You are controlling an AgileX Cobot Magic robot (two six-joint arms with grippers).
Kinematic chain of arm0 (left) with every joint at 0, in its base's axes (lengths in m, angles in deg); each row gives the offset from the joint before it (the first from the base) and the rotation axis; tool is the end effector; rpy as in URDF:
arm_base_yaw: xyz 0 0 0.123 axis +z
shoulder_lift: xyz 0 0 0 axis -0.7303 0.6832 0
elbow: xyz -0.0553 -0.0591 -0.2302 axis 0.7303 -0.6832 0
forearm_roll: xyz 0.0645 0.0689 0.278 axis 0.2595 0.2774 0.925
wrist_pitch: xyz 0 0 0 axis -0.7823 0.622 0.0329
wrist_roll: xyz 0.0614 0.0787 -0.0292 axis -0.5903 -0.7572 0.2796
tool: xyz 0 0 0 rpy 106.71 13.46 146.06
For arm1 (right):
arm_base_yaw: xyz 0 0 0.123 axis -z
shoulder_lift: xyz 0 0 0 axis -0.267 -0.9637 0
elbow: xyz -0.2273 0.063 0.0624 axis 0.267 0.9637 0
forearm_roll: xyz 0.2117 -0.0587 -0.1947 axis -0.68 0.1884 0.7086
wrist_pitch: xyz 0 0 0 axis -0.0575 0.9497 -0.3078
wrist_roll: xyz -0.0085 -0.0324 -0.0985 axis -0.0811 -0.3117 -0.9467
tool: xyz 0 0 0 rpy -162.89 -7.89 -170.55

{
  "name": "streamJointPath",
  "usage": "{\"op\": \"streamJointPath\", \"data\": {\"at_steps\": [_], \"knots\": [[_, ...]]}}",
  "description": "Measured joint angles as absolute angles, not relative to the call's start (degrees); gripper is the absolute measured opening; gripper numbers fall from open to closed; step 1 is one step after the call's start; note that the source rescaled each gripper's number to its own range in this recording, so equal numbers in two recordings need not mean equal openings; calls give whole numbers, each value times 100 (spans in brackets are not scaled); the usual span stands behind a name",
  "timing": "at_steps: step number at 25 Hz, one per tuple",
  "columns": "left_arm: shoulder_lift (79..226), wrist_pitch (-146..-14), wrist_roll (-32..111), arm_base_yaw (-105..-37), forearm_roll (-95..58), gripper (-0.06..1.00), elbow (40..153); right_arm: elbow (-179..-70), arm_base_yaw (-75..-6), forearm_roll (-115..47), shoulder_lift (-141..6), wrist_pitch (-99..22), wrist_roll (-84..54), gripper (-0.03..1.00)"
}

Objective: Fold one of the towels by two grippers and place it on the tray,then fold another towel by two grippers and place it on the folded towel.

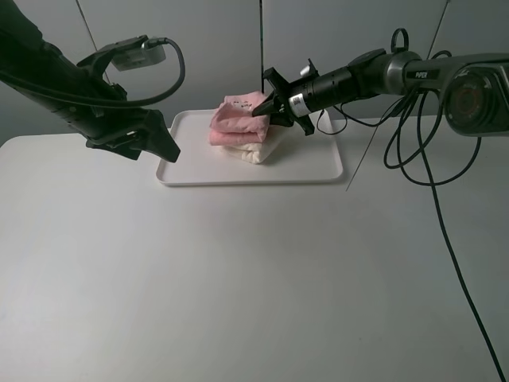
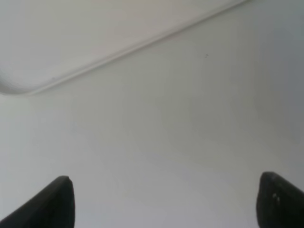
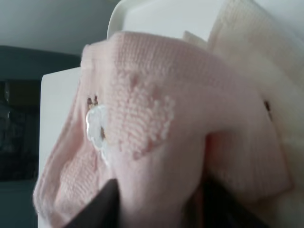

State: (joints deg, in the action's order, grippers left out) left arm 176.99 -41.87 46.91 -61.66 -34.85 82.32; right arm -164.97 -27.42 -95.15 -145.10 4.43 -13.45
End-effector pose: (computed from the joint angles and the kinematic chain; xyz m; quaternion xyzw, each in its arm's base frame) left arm 0.3579 -0.1303 0.1515 0.1930 0.9435 -0.1847 0.1960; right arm 0.5197 0.1883 0.0448 0.0501 0.8688 0.4748 0.1313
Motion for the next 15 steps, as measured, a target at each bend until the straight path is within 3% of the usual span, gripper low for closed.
{"op": "streamJointPath", "data": {"at_steps": [2, 4, 8, 15], "knots": [[17699, -4187, 4691, -6166, -3485, 99, 8232, -16509, -2742, -9559, -14510, 623, -1359, 86], [17699, -4187, 4691, -6166, -3485, 99, 8232, -16573, -2742, -9559, -14510, 836, -1384, 97], [17699, -4173, 4691, -6166, -3485, 99, 8232, -16583, -2661, -9039, -14241, 1159, -1268, 100], [17171, -4113, 4691, -6166, -3443, 99, 8232, -16583, -2353, -6249, -12770, 1204, -506, 100]]}}
